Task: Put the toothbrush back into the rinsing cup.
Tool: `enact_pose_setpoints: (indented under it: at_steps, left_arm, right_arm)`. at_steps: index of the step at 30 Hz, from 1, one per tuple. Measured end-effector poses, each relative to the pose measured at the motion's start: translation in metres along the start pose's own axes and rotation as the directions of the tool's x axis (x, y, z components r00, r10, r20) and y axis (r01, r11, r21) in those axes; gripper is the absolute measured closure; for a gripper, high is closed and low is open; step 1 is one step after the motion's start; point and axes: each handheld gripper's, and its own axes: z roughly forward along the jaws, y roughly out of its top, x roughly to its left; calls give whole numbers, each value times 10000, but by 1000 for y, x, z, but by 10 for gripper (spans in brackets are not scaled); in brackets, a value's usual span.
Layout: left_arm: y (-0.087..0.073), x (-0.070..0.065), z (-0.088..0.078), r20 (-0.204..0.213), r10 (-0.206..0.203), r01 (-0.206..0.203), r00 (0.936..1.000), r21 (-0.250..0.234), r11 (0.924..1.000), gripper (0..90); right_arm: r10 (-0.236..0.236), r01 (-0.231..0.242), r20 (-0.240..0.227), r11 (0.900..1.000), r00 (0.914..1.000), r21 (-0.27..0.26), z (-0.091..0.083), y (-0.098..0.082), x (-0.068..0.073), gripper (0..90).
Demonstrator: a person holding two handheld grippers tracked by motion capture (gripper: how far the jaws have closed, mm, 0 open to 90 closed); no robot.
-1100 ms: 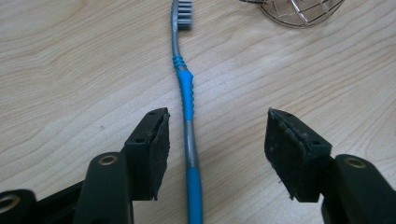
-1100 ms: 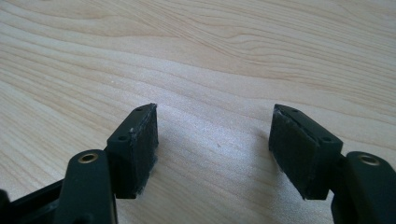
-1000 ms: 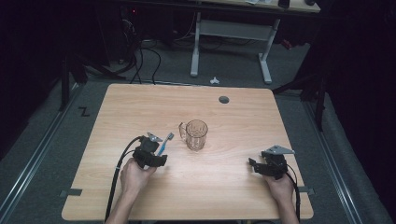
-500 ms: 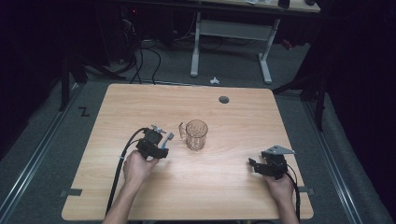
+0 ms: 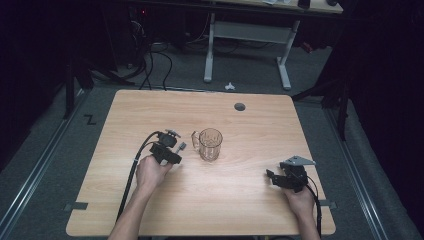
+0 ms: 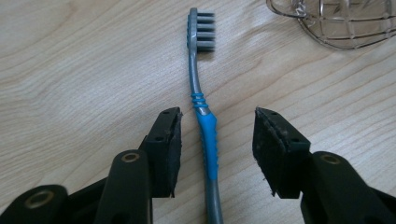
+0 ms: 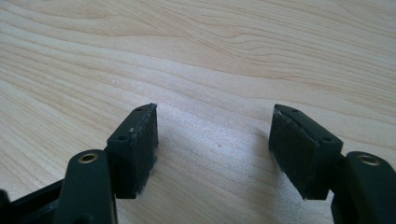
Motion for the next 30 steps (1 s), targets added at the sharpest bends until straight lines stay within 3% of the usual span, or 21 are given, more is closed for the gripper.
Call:
enact_pose_setpoints:
  at_steps: [18, 30]
  left_arm:
    - [14, 9, 17, 166, -107, 93, 9998, 796, 9968, 623]
    - [17, 12, 18, 43, -20, 15, 10000, 1027, 9947, 739]
  right_arm:
    - [30, -30, -15, 10000, 10000, 20, 0, 0, 0, 334]
    - [16, -16, -15, 10000, 10000, 13, 0, 0, 0, 334]
